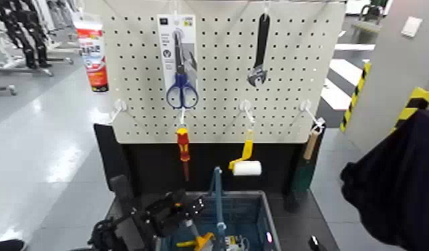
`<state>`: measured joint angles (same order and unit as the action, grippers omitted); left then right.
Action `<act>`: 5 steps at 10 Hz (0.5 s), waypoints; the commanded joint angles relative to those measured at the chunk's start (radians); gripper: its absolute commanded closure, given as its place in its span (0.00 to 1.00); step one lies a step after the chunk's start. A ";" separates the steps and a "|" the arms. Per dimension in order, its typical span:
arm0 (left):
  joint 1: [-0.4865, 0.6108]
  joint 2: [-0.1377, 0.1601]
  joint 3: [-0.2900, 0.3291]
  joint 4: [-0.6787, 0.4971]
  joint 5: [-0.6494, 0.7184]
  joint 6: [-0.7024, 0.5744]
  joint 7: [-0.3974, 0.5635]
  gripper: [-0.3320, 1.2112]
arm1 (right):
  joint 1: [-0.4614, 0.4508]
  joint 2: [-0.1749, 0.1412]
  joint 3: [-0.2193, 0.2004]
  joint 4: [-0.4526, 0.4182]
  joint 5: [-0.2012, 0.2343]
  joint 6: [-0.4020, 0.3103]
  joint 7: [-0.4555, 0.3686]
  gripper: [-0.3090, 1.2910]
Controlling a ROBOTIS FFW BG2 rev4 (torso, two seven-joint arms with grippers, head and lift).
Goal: Put the yellow paint brush into the crate.
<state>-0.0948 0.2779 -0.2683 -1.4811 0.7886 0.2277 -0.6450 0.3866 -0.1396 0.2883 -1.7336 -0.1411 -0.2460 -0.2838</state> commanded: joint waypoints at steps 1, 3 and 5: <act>0.066 -0.006 0.095 -0.140 -0.149 -0.028 0.068 0.29 | 0.002 0.000 0.000 -0.001 0.000 0.005 0.000 0.28; 0.112 -0.020 0.161 -0.216 -0.253 -0.031 0.113 0.29 | 0.000 0.000 0.000 -0.003 0.000 0.011 0.000 0.28; 0.167 -0.039 0.201 -0.266 -0.350 -0.062 0.166 0.29 | 0.002 0.000 0.000 -0.006 0.000 0.013 0.000 0.28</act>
<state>0.0558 0.2450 -0.0790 -1.7335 0.4671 0.1787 -0.4799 0.3874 -0.1398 0.2883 -1.7389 -0.1411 -0.2337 -0.2838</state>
